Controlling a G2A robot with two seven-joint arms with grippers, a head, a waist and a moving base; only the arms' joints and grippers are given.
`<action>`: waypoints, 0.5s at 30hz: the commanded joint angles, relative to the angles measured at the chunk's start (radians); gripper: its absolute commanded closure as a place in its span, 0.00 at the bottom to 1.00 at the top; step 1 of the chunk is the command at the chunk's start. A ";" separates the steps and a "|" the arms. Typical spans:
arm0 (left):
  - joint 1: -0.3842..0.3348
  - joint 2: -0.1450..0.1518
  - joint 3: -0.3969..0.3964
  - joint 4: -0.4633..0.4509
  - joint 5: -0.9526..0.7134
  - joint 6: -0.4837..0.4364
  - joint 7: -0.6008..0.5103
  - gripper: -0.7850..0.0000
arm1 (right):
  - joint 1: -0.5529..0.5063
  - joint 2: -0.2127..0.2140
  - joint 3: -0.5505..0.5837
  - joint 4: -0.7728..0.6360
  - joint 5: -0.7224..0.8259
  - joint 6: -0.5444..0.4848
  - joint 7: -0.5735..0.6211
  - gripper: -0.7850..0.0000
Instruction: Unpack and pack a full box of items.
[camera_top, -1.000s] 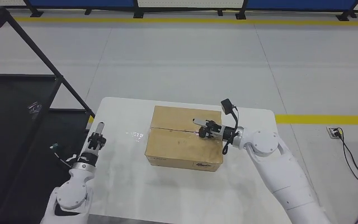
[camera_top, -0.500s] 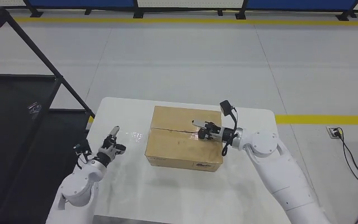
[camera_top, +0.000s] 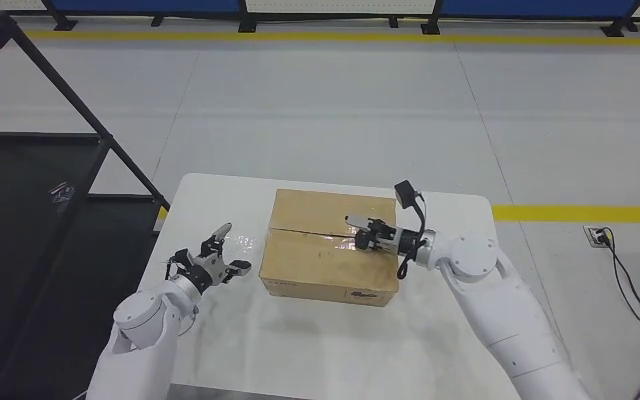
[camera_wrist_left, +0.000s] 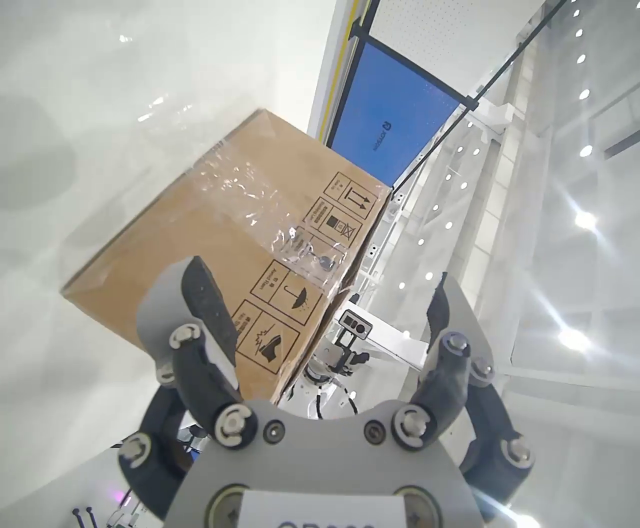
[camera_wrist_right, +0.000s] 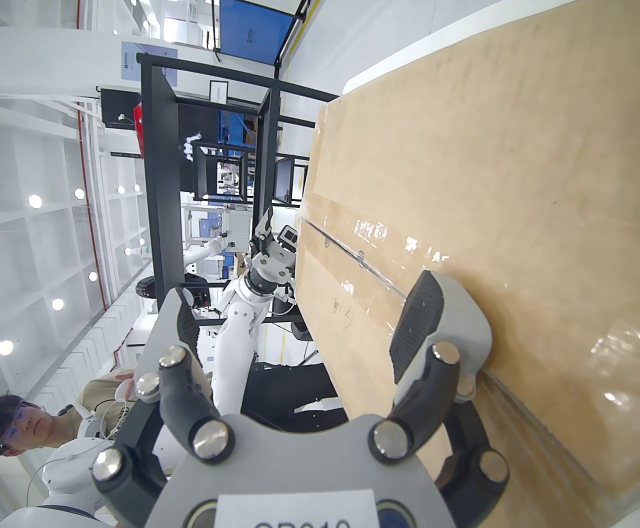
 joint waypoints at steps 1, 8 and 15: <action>0.001 -0.003 0.016 0.009 0.005 -0.004 0.048 0.00 | -0.001 0.001 0.001 -0.002 0.001 0.001 -0.001 0.00; -0.068 -0.022 0.100 0.117 -0.034 -0.001 0.143 0.00 | -0.001 0.002 0.003 -0.003 0.001 0.005 0.002 0.00; -0.141 -0.044 0.159 0.224 -0.091 -0.064 0.225 0.00 | 0.002 0.003 0.002 -0.002 0.000 0.009 0.002 0.00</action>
